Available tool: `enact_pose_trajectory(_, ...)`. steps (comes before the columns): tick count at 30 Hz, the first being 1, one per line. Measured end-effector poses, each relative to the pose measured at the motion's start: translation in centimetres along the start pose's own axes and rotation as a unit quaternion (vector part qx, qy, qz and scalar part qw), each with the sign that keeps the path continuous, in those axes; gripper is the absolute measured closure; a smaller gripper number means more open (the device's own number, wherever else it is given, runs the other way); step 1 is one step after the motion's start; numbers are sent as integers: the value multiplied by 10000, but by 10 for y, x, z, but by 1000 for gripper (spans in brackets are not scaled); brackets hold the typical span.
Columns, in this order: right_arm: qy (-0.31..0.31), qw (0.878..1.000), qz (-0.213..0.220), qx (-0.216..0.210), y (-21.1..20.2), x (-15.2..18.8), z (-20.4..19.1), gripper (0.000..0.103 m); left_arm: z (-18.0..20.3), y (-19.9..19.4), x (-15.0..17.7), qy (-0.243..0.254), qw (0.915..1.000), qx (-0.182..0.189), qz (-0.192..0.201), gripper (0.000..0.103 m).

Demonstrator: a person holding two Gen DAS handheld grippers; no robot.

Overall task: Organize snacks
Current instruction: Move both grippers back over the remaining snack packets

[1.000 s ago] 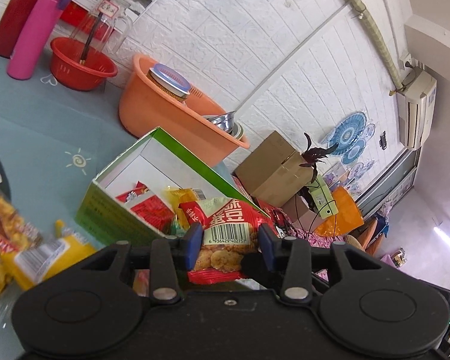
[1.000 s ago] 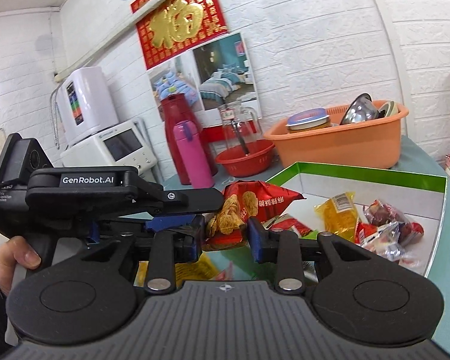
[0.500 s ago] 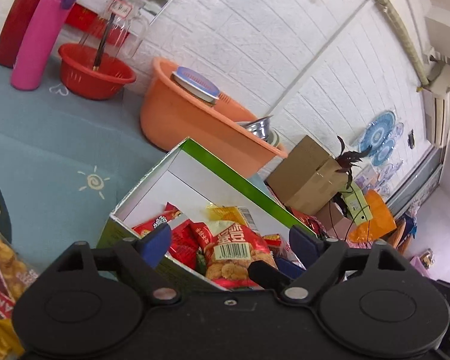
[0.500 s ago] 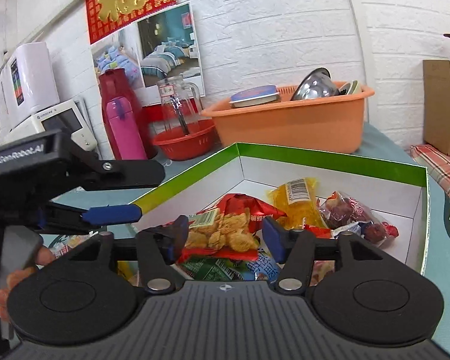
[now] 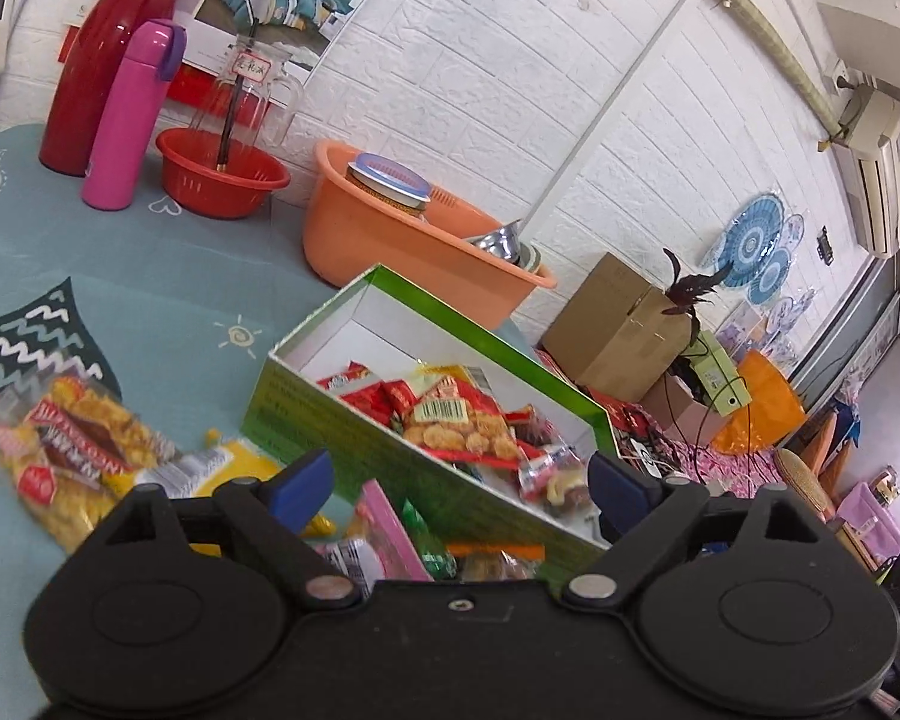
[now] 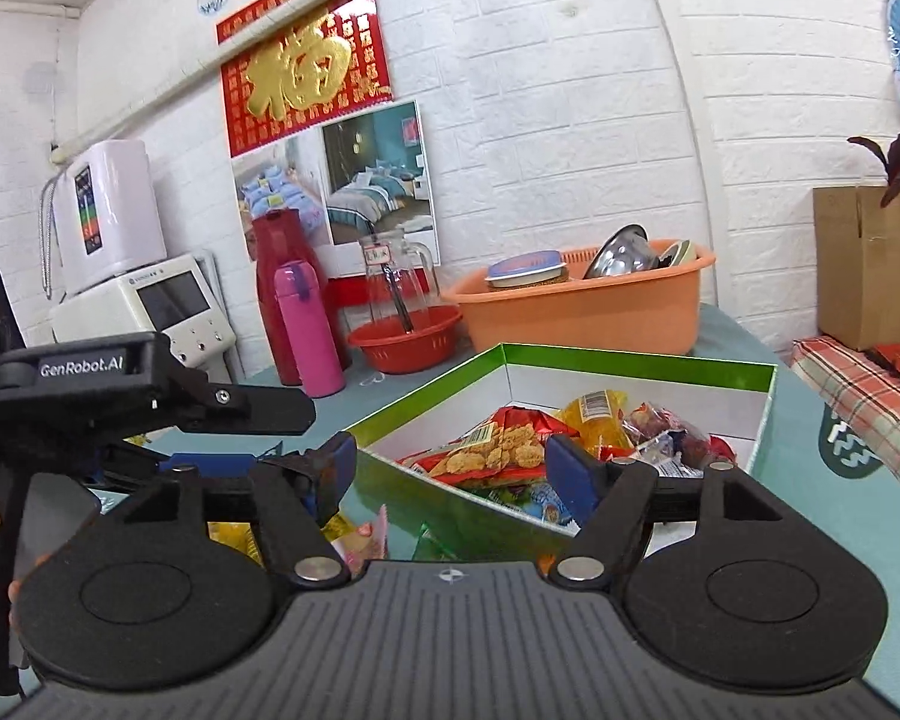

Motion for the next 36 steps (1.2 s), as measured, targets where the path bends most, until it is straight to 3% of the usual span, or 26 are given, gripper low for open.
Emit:
enact_pose_trajectory(8,-52,9999,0,134,-33,14,5,0,17,-12,22,161,9998,33,-102,0)
enact_pose_trajectory(14,56,9994,-225,262,-46,37,22,0,23,-8,44,41,9991,256,-336,0)
enact_pose_trajectory(22,-8,9983,-497,295,-59,63,40,0,32,27,78,-115,9942,527,-925,0)
enact_pose_trajectory(28,-158,9981,-531,277,-64,67,43,0,33,58,92,-6,9923,402,-1174,0)
enact_pose_trajectory(30,-159,9981,-544,226,-64,68,44,0,31,62,96,197,9921,319,-1200,36)
enact_pose_trajectory(31,-169,9982,-547,197,-65,69,44,0,30,62,98,355,9914,276,-1230,73)
enact_pose_trajectory(32,-179,9981,-555,180,-65,69,43,0,29,61,99,433,9908,292,-1249,79)
enact_pose_trajectory(36,-236,9978,-617,12,-64,72,37,0,18,44,105,552,9876,365,-1422,81)
Point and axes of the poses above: each gripper's, at about its wrist camera, not at the fingertips, and y roughly the way its jaws point, z to its right, x to its underside, the point moved 6 cm from there along y, roughly the way its jaws point, and after that the axes turned 5 degrees about x, right-handed, at the moved point
